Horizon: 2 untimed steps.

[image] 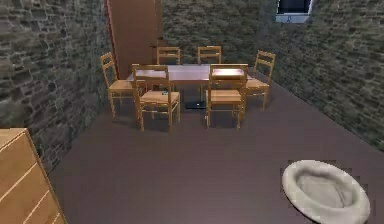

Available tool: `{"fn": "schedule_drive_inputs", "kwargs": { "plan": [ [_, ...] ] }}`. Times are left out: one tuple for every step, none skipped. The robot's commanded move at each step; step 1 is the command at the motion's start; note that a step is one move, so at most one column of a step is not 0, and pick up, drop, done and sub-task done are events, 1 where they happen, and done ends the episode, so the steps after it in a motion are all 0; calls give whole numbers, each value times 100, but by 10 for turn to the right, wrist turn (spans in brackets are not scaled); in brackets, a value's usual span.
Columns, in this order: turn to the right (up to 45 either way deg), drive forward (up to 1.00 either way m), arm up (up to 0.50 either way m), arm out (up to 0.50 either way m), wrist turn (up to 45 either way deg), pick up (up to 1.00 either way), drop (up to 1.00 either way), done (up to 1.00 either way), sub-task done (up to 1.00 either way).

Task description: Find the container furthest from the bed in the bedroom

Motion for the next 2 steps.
{"fn": "schedule_drive_inputs", "kwargs": {
  "plan": [
    [0,80,0,0,0,0,0,0,0],
    [-210,0,0,0,0,0,0,0,0]
  ]
}}
